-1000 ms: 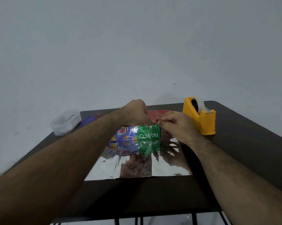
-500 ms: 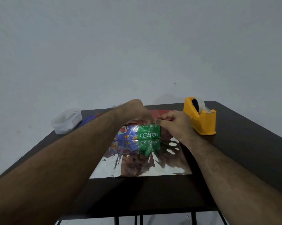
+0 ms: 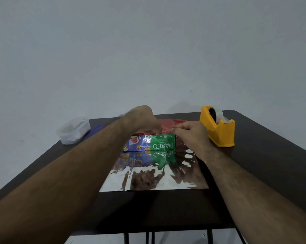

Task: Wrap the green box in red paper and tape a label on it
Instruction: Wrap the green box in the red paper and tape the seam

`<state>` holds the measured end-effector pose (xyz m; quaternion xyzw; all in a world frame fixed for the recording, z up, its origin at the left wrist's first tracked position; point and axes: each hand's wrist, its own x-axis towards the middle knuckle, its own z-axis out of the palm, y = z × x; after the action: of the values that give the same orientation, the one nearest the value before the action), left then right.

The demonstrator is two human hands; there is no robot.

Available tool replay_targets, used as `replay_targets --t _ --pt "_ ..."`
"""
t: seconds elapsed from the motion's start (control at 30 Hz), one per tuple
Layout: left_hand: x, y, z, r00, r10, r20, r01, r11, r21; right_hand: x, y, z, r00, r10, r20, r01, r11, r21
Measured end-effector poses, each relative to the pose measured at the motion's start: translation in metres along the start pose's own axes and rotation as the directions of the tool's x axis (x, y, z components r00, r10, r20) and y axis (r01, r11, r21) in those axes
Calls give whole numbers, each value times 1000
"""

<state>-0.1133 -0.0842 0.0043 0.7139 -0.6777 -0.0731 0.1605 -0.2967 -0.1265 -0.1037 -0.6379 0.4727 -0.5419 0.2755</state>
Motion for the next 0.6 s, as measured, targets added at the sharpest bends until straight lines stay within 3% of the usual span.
replay_targets --t 0.1,0.17,0.23,0.47,0.6 --pt "-2 -9 10 946 239 -219 -246 969 -8 0 -1 1 998 -58 -8 58 998 -37" --pt "-8 -13 20 869 432 -241 -439 898 25 0 -1 1 993 -114 -8 113 990 -79" --pt "-11 -18 33 811 527 -253 -519 848 105 -2 -1 1 985 -173 -11 171 980 -105" --pt "-2 -31 54 810 489 -323 -500 864 56 -4 2 3 905 -425 -19 405 876 -263" --pt "-2 -32 56 875 372 -309 -424 898 -119 0 7 5 874 -485 32 459 802 -381"
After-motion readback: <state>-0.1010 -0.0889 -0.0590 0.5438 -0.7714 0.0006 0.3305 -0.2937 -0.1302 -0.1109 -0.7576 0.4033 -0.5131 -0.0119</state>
